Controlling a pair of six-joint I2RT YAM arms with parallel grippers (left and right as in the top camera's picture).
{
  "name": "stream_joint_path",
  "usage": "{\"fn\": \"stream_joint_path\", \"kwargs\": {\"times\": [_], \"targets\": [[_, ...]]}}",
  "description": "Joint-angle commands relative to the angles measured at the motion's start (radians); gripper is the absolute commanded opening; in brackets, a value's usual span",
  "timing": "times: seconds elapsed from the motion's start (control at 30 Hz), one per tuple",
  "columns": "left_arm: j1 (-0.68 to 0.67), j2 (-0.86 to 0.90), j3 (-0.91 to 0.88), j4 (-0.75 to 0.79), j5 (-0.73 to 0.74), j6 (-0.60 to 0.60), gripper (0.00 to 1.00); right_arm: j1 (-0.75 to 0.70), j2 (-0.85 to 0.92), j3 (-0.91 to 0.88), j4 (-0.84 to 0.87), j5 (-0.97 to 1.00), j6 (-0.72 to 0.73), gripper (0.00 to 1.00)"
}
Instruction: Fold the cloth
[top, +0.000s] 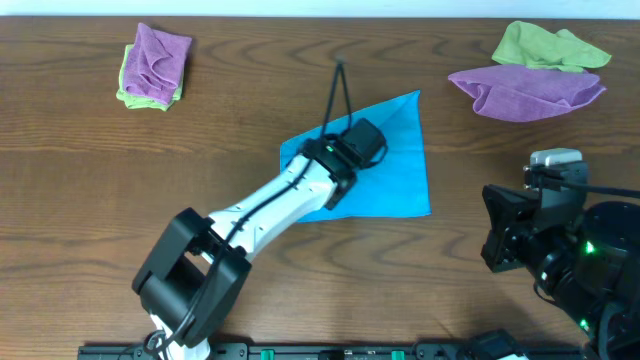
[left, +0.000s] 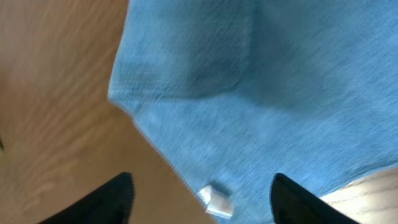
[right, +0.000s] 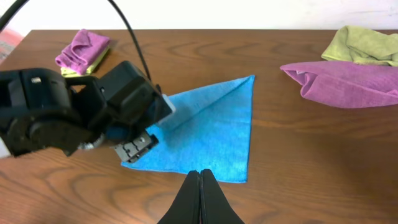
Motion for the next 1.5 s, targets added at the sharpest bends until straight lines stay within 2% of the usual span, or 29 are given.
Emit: {"fn": "stream_joint_path", "kwargs": {"times": [0.0, 0.07, 0.17, 0.37, 0.4, 0.43, 0.93, 1.2, 1.37, 1.47], "targets": [[-0.011, 0.021, 0.012, 0.034, -0.008, 0.005, 0.8, 0.004, 0.0, 0.012, -0.01, 0.015, 0.015, 0.01], [-0.008, 0.041, 0.012, 0.059, 0.004, 0.01, 0.86, 0.004, 0.0, 0.012, -0.014, 0.015, 0.015, 0.02], [-0.002, 0.067, 0.012, 0.085, 0.0, 0.054, 0.84, 0.004, 0.0, 0.012, -0.024, 0.015, 0.014, 0.01], [0.0, 0.096, 0.012, 0.137, -0.001, 0.072, 0.55, 0.004, 0.0, 0.012, -0.046, 0.023, 0.011, 0.01], [0.001, 0.097, 0.012, 0.136, 0.0, 0.072, 0.48, 0.004, 0.0, 0.012, -0.049, 0.023, 0.011, 0.01], [0.002, 0.098, 0.012, 0.134, 0.0, 0.072, 0.46, 0.004, 0.0, 0.012, -0.053, 0.026, 0.011, 0.01], [0.038, 0.142, 0.011, 0.186, 0.04, 0.129, 0.44, 0.004, 0.0, 0.012, -0.058, 0.039, -0.016, 0.01], [0.04, 0.154, 0.011, 0.218, 0.083, 0.142, 0.39, 0.004, 0.0, 0.012, -0.057, 0.052, -0.015, 0.01], [0.04, 0.178, 0.011, 0.216, 0.078, 0.181, 0.32, 0.004, 0.0, 0.012, -0.057, 0.052, -0.015, 0.01], [0.045, 0.187, 0.011, 0.209, 0.074, 0.204, 0.33, 0.004, 0.0, 0.012, -0.057, 0.053, -0.015, 0.01]]}}
